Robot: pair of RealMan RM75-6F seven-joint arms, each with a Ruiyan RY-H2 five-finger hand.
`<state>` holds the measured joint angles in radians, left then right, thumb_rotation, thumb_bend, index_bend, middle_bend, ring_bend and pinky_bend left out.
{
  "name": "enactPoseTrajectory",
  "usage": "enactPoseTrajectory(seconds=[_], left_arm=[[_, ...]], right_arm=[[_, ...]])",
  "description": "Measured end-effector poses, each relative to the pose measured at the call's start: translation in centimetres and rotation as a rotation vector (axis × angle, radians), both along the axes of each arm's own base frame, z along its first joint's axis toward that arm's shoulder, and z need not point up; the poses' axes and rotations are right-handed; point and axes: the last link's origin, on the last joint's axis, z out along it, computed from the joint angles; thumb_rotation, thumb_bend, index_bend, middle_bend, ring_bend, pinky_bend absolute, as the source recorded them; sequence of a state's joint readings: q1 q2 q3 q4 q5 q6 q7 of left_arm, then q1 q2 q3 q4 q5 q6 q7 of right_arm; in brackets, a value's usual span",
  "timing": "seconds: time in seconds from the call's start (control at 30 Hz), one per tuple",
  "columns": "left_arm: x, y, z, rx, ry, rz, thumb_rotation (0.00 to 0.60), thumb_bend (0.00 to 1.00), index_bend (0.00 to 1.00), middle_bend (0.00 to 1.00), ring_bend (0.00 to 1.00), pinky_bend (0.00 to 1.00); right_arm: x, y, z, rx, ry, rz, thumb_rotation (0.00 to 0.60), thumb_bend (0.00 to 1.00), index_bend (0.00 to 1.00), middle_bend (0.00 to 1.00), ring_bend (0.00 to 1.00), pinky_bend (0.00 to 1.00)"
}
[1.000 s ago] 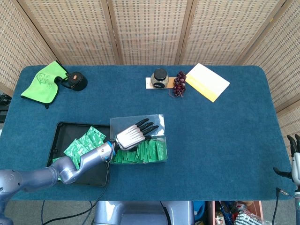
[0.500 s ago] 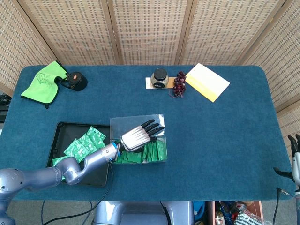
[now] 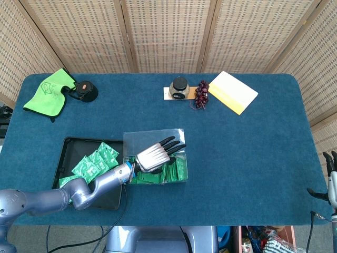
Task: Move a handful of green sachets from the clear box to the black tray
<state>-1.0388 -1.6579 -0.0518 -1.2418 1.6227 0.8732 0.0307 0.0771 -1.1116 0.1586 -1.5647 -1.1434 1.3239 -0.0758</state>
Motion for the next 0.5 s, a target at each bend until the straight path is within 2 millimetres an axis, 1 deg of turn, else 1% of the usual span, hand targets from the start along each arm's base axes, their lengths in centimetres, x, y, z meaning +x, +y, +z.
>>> enactPoseTrajectory(seconds=[0.17, 0.37, 0.5], left_arm=[[0.03, -0.07, -0.10, -0.004, -0.006, 0.004, 0.600, 0.28, 0.54, 0.00, 0.00, 0.00], [0.07, 0.01, -0.27, -0.005, -0.009, 0.010, 0.600, 0.35, 0.55, 0.00, 0.00, 0.00], [0.01, -0.04, -0.29, -0.007, -0.010, 0.010, 0.600, 0.39, 0.57, 0.00, 0.00, 0.00]], right_arm=[[0.00, -0.02, -0.07, 0.004, 0.000, 0.000, 0.600, 0.00, 0.00, 0.00, 0.00, 0.00], [-0.06, -0.05, -0.06, 0.004, -0.002, -0.003, 0.600, 0.00, 0.00, 0.00, 0.00, 0.00], [-0.06, -0.04, -0.03, 0.003, -0.002, -0.002, 0.600, 0.00, 0.00, 0.00, 0.00, 0.00]])
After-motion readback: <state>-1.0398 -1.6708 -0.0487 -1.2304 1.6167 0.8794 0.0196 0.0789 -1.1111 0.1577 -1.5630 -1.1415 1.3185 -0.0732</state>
